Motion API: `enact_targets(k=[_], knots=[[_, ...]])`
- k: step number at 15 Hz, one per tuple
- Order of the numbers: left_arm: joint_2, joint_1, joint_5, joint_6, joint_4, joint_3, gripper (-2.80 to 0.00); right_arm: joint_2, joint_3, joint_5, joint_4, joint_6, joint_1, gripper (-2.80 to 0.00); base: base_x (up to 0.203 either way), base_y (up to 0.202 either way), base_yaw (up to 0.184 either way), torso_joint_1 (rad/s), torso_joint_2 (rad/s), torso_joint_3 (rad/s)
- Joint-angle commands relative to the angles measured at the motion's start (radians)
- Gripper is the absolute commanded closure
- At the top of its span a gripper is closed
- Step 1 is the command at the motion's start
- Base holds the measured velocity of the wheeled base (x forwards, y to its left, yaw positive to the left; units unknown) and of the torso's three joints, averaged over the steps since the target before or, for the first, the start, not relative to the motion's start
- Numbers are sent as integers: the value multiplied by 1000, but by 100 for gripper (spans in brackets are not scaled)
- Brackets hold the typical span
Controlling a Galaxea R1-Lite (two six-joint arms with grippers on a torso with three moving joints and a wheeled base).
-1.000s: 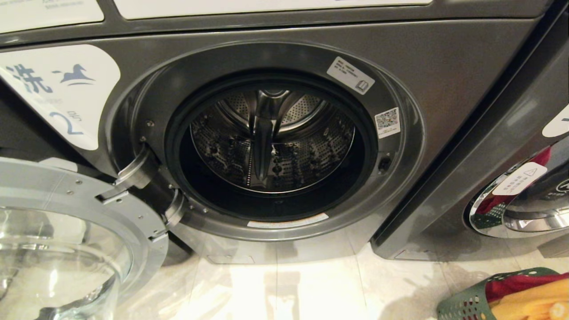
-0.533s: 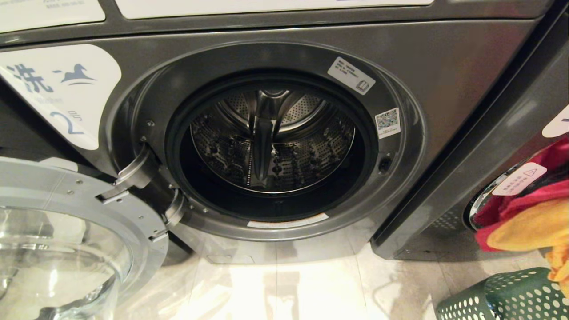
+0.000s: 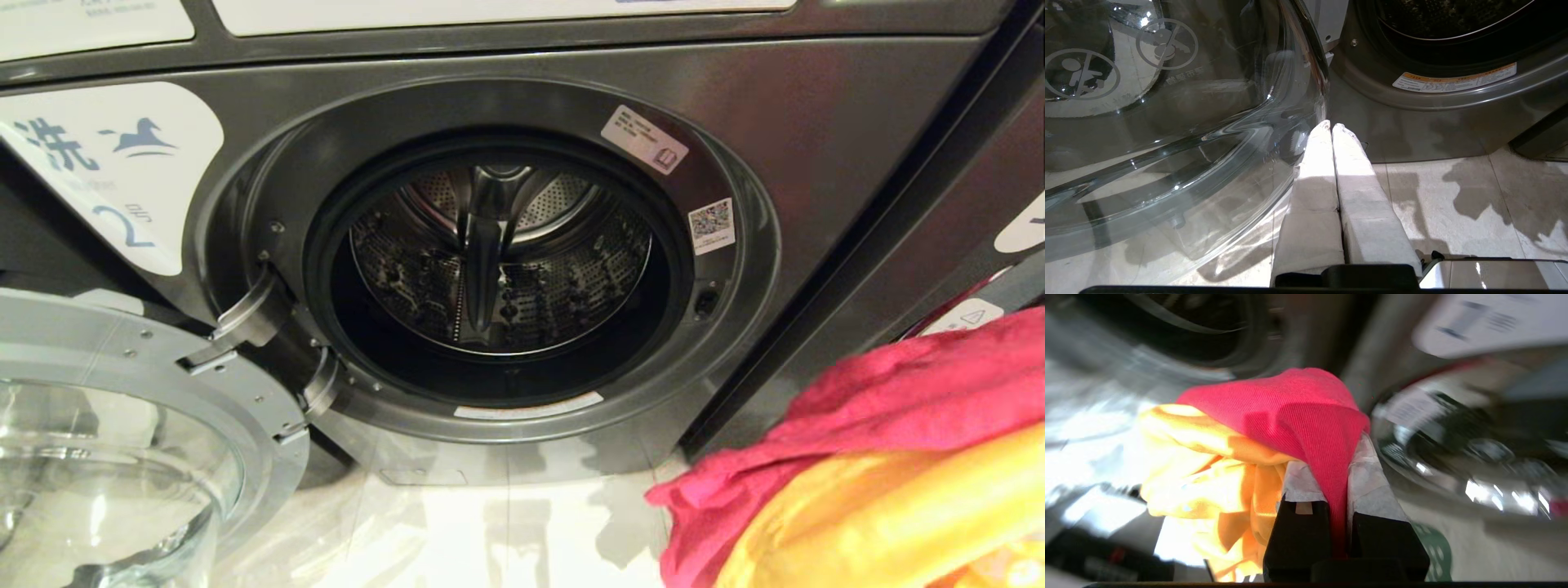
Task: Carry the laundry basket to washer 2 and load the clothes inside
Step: Place the clothes into the washing machine
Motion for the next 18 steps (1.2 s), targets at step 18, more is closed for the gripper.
enact_targets(k=[18], knots=[[0,0,0,0,0,2,0,762,269,-231,-1193,-45,788,0,0,0,0,0,0,0]])
